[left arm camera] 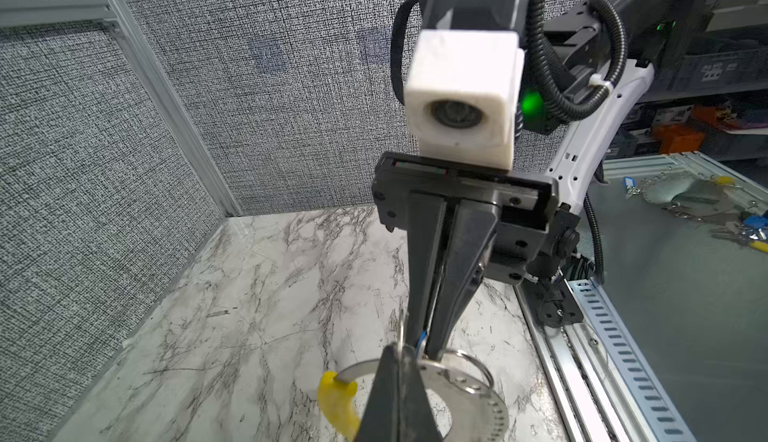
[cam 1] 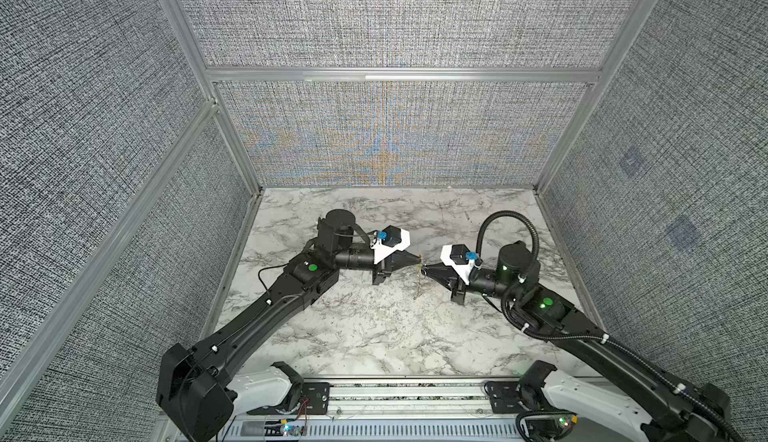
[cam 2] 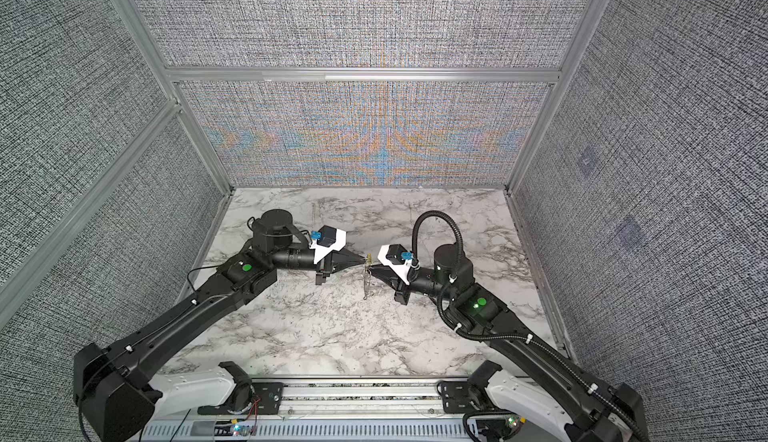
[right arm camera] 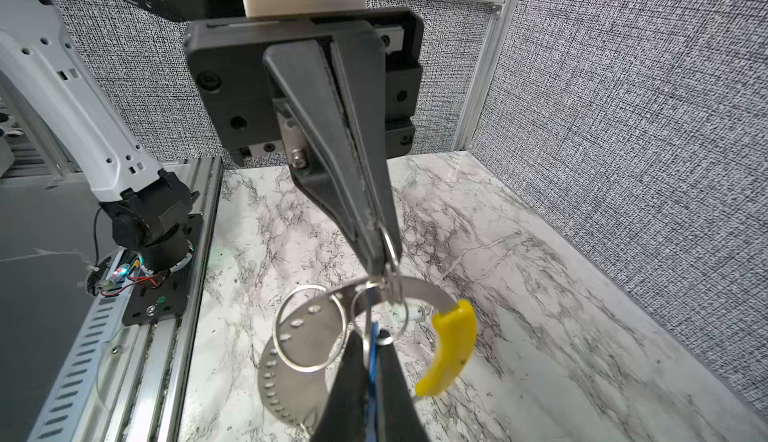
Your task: Remove the keys from the keyring
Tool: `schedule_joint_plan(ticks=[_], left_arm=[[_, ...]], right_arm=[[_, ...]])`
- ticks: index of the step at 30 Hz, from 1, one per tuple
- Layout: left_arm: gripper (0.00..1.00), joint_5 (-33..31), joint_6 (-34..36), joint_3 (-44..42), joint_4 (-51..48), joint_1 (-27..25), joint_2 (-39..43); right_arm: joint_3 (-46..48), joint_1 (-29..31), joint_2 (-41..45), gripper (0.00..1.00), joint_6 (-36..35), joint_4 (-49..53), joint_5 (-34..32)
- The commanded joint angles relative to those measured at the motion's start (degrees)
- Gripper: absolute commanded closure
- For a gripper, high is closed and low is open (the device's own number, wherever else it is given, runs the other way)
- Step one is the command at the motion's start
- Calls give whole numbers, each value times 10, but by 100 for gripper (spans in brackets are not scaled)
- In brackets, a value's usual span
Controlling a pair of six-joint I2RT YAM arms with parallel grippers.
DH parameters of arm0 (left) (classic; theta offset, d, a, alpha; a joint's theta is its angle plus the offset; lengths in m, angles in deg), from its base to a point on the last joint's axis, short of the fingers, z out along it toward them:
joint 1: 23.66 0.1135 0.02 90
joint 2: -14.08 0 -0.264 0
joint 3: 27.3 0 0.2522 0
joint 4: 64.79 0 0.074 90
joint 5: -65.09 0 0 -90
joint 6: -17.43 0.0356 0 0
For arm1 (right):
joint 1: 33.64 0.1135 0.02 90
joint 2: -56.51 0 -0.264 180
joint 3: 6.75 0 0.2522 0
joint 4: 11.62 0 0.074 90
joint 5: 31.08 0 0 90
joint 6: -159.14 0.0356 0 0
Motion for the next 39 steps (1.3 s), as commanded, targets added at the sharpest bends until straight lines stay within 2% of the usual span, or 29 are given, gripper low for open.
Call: schedule_joint_plan(ticks=[1,9,25,39], left_arm=[[100,-26,47,16,-54,1,-2],[100,-84,119,51,-148,-14,-19],[100,-169,175,73,-208,-43,-36],[100,-150,195,83,-244,-45,-33]], right_arm=[[-19,1,7,97,-48,67,-31],[-66,2,-8,100,-92,130,-49],[-123,1,-39,100,-116,173,-32],[-138,1,-24,100,-182,274,-112]])
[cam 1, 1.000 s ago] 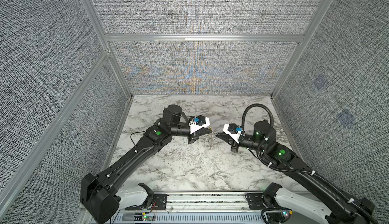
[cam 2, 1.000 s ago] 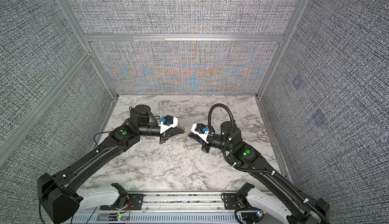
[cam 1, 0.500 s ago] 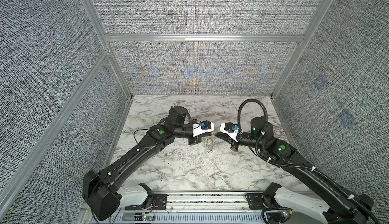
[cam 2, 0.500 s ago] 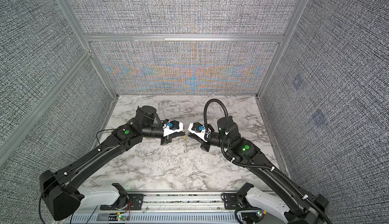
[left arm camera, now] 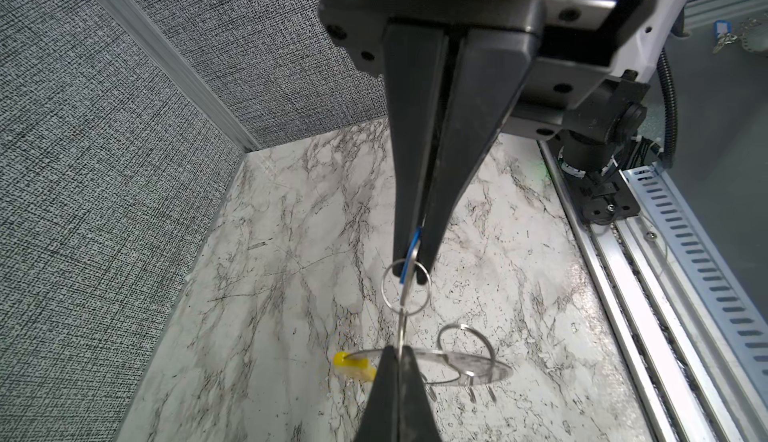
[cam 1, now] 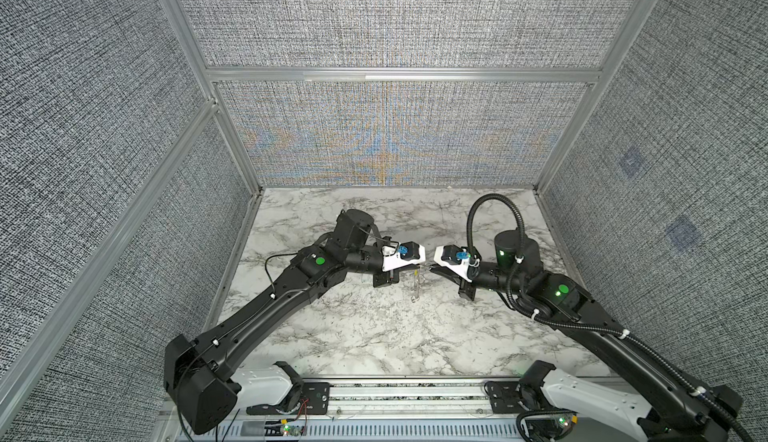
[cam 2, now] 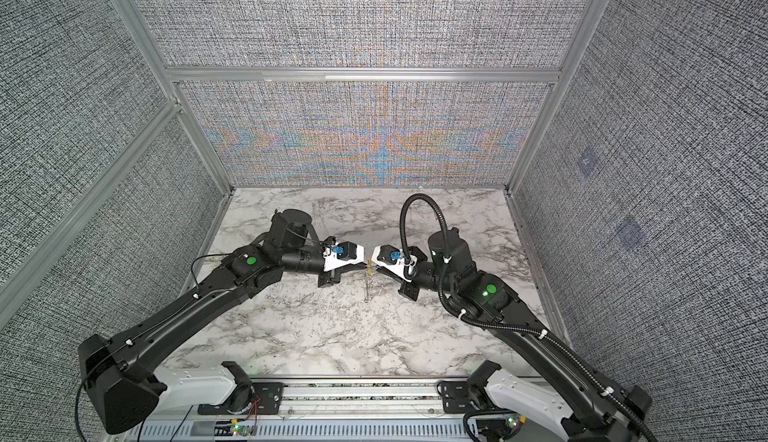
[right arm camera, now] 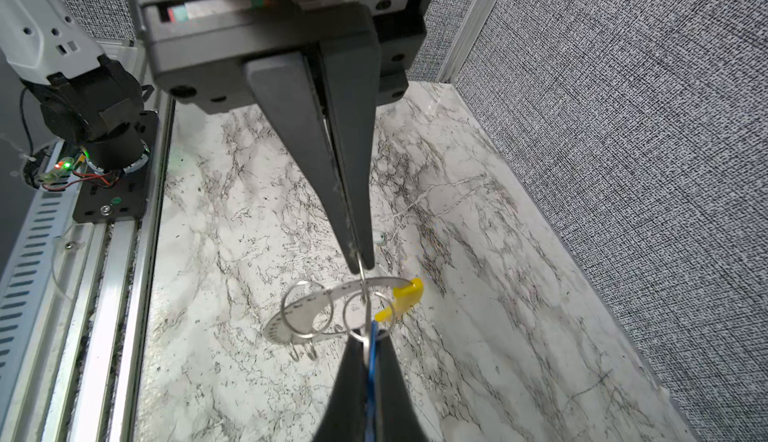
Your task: Remove the keys from the keyring
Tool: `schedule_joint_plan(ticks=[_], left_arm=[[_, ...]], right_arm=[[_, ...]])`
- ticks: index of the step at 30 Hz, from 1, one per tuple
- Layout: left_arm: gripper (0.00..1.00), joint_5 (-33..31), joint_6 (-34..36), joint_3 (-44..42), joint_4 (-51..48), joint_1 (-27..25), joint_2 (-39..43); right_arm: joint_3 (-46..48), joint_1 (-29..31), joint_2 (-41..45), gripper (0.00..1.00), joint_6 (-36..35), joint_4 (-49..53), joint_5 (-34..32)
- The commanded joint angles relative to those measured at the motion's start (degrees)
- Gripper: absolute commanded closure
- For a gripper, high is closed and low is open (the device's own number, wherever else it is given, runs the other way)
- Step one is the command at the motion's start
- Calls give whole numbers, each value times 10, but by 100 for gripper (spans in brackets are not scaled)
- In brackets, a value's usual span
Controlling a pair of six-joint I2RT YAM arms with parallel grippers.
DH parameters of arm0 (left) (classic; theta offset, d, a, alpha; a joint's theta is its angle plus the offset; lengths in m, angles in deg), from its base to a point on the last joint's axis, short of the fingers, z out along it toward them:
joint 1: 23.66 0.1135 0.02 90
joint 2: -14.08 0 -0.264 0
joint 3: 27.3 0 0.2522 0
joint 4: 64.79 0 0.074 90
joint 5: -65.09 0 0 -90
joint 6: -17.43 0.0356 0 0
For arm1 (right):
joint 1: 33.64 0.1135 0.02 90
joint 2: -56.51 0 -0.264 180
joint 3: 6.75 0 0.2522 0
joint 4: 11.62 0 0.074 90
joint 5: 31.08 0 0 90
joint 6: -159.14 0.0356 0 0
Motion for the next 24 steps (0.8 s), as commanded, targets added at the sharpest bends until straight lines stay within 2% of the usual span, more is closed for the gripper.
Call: schedule_joint_plan(ticks=[1,13,24], left_arm=[[100,-3,11,4,-39,2,-1],[100,40,13,13,-48,1,1],[100,8,28,20,-66,-15,-24]], right_arm=[[-6,-1,4,100,-30,27,-36],[-3,-2,2,100,-62,42,-78],[-53,-2,-11,100,-45,43,-13]])
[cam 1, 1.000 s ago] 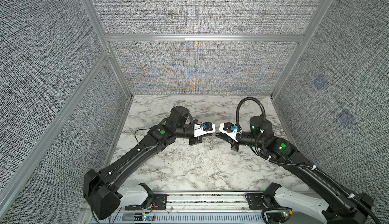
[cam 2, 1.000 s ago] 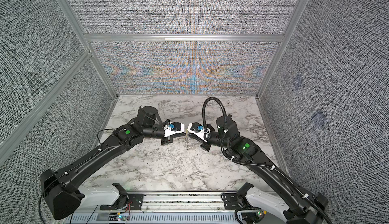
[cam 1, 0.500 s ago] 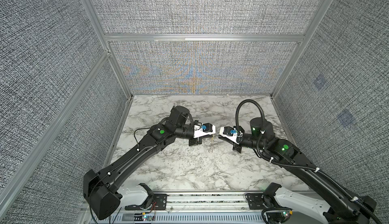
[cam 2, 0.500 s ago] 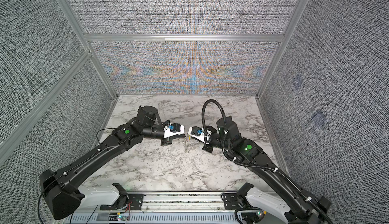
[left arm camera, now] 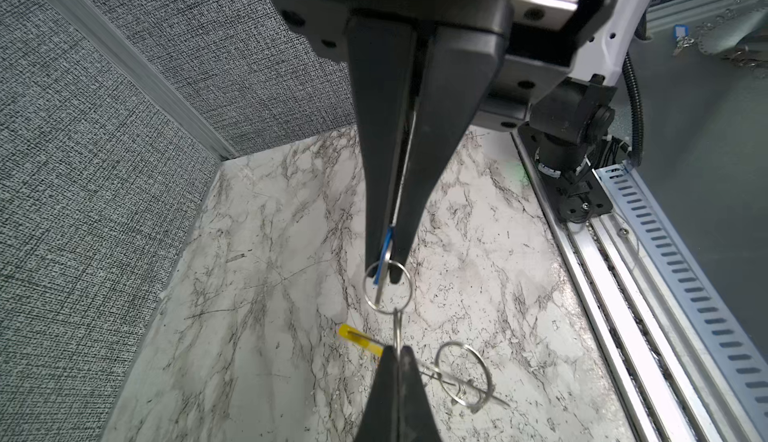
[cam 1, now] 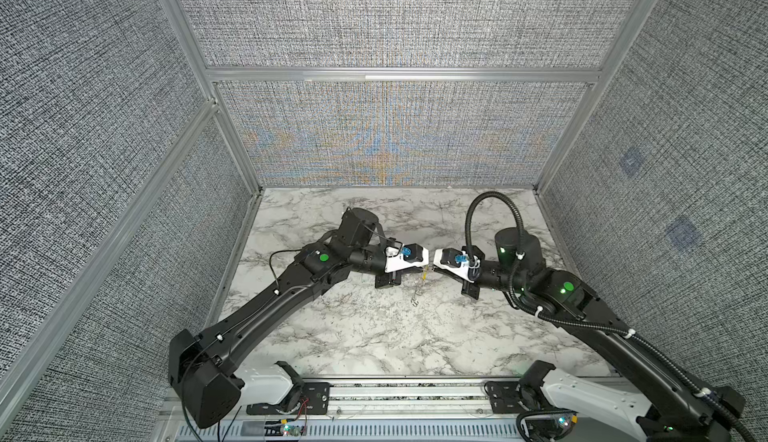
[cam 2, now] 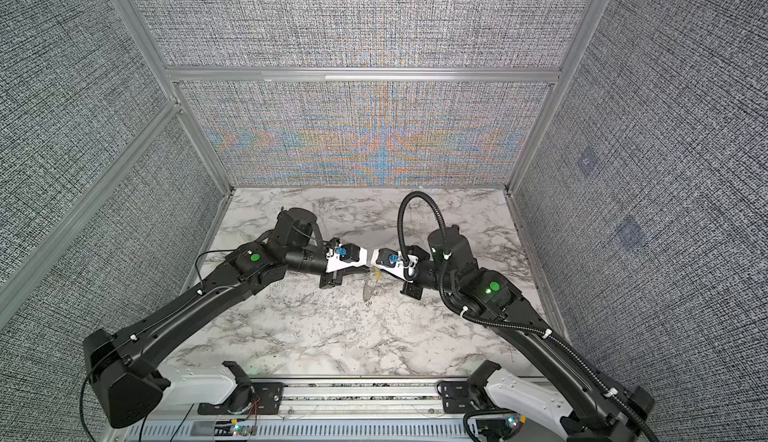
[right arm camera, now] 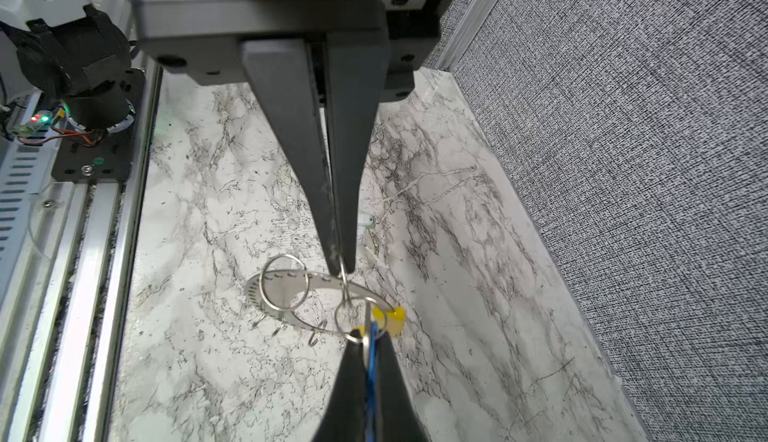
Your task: Remove the keys from the keyring
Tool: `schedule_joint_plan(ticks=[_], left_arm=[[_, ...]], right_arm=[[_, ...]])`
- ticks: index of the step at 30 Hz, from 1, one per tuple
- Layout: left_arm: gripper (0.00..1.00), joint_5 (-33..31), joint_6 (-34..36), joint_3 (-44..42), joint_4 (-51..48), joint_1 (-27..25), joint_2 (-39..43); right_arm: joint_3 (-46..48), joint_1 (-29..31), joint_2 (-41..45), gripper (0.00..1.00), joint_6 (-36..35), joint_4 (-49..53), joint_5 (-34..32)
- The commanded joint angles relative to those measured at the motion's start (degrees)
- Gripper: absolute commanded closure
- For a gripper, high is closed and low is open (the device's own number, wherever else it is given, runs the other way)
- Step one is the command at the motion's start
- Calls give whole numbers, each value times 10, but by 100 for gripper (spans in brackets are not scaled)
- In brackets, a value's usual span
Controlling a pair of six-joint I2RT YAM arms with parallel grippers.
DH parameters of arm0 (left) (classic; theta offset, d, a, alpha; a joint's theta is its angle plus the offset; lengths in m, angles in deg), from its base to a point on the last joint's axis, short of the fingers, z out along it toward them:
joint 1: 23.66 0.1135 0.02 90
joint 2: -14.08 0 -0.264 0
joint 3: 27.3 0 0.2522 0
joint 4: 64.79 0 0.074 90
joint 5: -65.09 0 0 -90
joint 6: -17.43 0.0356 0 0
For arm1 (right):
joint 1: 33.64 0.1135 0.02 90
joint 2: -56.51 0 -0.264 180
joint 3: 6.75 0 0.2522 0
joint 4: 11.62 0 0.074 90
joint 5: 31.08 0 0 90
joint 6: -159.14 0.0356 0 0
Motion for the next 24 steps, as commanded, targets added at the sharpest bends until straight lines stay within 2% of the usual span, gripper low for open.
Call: schedule_joint_plan(ticks=[1,12,24], left_arm=[[100,-13,11,2,-38,-4,-4],[100,23,9,-3,-27,-12,7],[100,55,-20,-4,13,-11,20]], right_arm=[[-15,-2,-1,100,10,-13,4],[-4,-6,1,100,-5,1,-29],[43,-26,21,100,-1,-17,-21]])
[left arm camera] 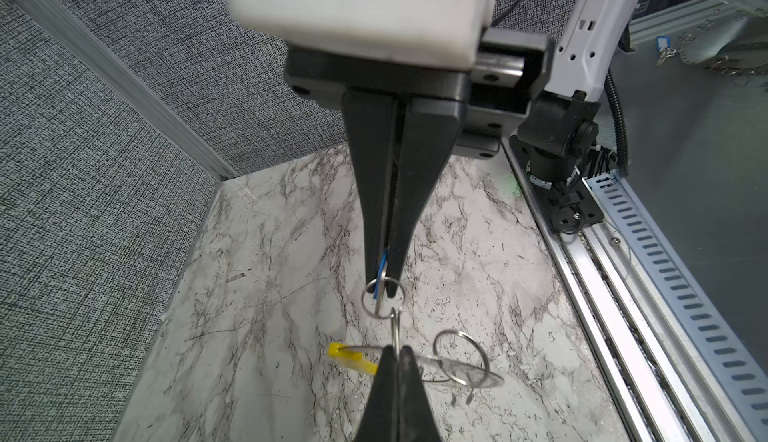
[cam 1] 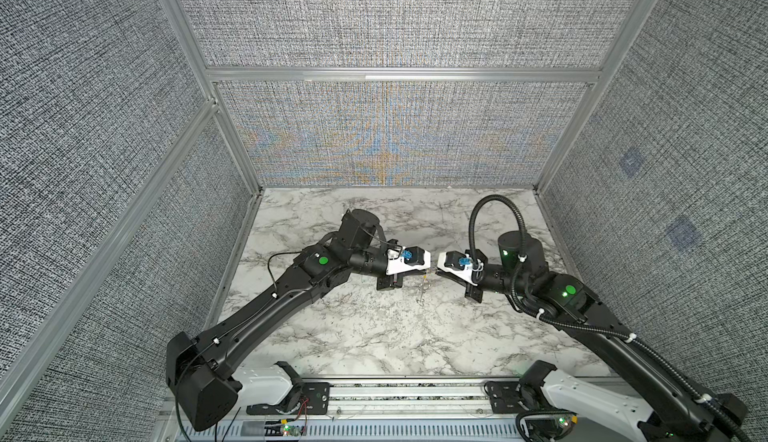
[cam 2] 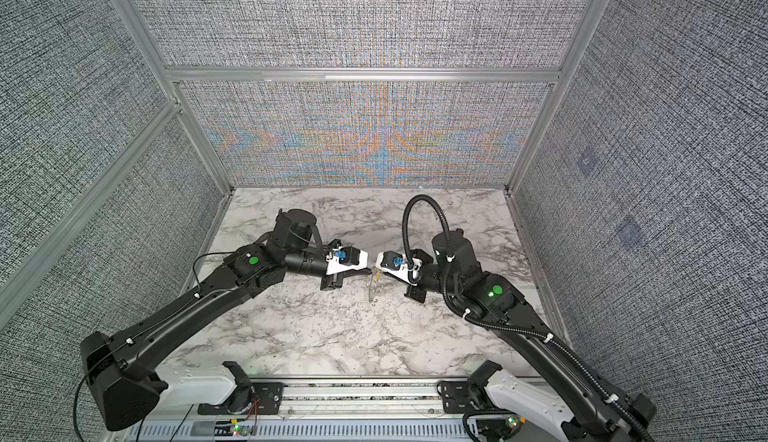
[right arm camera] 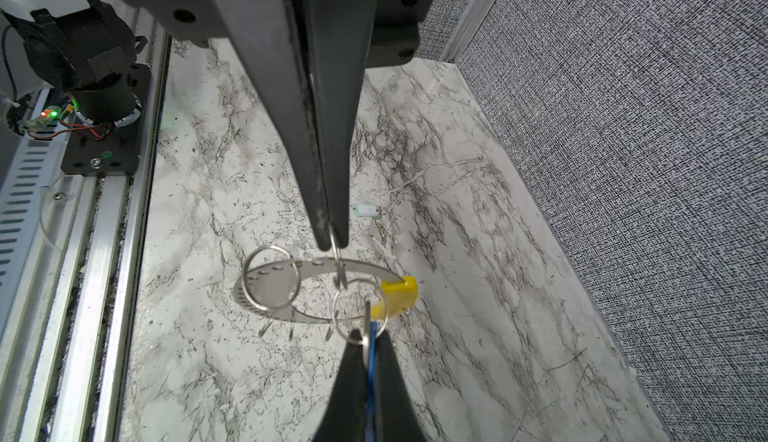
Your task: Remove the keys from the keyring
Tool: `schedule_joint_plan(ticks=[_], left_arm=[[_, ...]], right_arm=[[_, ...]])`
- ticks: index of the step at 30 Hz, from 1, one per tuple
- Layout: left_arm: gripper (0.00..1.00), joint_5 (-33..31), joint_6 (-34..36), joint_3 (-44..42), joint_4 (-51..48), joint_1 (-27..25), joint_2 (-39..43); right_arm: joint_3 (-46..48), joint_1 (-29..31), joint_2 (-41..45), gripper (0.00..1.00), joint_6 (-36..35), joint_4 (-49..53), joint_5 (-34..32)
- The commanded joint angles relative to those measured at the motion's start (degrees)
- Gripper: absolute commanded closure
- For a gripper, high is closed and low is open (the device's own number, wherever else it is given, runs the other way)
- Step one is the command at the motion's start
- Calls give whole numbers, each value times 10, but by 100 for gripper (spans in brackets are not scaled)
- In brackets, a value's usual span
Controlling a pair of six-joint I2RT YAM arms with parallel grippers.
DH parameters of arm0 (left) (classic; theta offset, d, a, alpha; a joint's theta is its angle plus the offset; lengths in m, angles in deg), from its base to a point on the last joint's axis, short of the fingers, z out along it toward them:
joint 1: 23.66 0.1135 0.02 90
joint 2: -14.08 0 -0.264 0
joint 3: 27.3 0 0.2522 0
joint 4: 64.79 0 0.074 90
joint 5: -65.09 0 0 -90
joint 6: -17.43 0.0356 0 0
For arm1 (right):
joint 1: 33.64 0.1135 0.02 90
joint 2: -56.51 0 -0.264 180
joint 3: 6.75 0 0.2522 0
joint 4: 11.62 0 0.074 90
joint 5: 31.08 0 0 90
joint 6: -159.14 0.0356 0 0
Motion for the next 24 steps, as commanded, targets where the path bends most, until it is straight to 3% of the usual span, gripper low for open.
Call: schedule_joint_plan(ticks=[1,18,24], left_arm=[[100,44,-21,-5,5,0,5],[100,133,-181,-73,230,43,19],[100,128,-212,-89,269,45,17]], right_arm=[[6,-4,-1,100,2,-10,-33],[38,0,3,100,35,-68,17],[36,14,-8,100,34,-81,20]])
